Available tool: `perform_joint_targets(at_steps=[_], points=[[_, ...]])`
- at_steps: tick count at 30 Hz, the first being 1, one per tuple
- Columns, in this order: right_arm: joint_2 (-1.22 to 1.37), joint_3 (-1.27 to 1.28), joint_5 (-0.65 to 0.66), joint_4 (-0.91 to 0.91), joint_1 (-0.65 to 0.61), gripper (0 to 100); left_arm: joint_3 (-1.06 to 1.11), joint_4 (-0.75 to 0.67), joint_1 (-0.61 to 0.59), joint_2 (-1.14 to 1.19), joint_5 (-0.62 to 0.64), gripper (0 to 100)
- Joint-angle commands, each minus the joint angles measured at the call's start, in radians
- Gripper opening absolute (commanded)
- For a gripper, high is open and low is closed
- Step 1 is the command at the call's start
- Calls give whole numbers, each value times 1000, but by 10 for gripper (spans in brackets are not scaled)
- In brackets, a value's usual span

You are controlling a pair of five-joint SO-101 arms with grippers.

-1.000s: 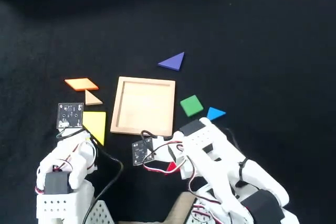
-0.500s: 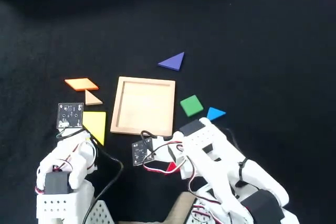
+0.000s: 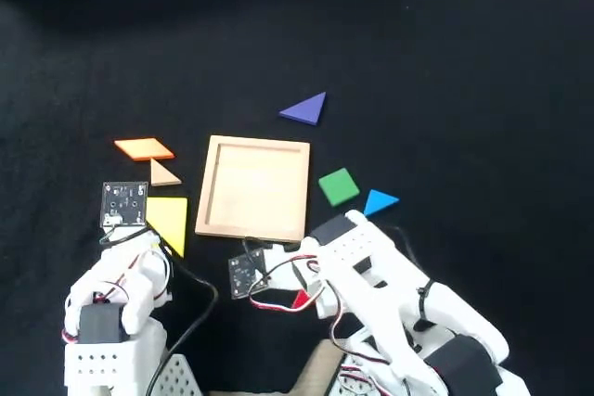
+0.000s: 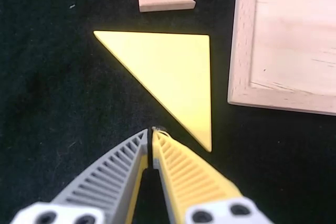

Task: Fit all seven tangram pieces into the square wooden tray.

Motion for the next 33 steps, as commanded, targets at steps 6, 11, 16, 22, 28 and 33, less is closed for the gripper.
perform_joint_targets(at_steps=[6, 11, 16, 22, 28, 33], points=[[7, -7, -3, -9, -17, 252, 21, 6, -8, -3, 5, 30], [7, -7, -3, -9, 15, 314, 21, 6, -8, -3, 5, 30], [7, -7, -3, -8, 26, 382, 21, 6, -8, -3, 5, 30], [7, -7, 0, -8, 26, 389, 21, 6, -10, -3, 5, 30], [5, -7, -3, -8, 28, 389, 21, 6, -10, -3, 5, 30], [1, -12, -3, -9, 106, 389, 21, 6, -10, -3, 5, 30]])
